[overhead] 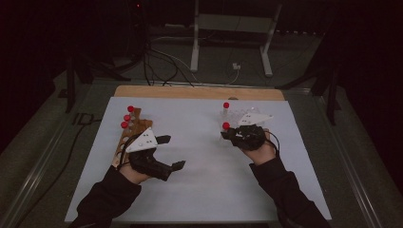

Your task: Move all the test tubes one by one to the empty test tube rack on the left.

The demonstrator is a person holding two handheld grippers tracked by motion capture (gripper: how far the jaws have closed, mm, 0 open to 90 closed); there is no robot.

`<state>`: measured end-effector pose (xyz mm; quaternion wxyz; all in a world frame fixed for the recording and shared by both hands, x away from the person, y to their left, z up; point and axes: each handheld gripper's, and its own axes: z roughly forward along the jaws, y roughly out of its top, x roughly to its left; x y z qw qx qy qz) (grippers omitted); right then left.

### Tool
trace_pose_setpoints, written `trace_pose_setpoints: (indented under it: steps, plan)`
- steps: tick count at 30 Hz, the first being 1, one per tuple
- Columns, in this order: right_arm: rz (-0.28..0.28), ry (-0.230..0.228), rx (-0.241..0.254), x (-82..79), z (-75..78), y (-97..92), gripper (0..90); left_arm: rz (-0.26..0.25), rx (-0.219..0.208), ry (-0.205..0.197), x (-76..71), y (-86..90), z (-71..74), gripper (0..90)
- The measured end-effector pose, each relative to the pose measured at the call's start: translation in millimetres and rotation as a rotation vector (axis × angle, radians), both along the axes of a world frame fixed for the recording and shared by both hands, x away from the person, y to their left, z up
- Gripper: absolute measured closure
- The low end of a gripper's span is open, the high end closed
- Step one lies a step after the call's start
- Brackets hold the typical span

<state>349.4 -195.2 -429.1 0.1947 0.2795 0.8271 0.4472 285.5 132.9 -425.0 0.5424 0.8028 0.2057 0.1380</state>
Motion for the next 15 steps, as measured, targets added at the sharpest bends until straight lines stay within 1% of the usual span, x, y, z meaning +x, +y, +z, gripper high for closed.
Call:
trace_pose_setpoints:
  steps: [3,5,13,15]
  plan:
    - [0.021,0.003,0.005,-7.0,-3.8,3.3,75.6,-0.010,-0.002,0.001,1.8,-6.2,0.9,2.5]
    - [0.032,0.006,-0.001,-11.9,-6.2,6.0,75.6,-0.023,-0.003,0.005,3.4,-10.4,1.5,2.5]
    - [0.077,0.022,-0.007,-27.4,-15.9,13.2,75.6,-0.061,0.010,0.007,6.5,-29.4,1.5,2.5]
    - [0.087,0.026,-0.008,-30.0,-18.0,14.6,75.6,-0.066,0.014,0.002,6.9,-33.9,1.6,2.6]
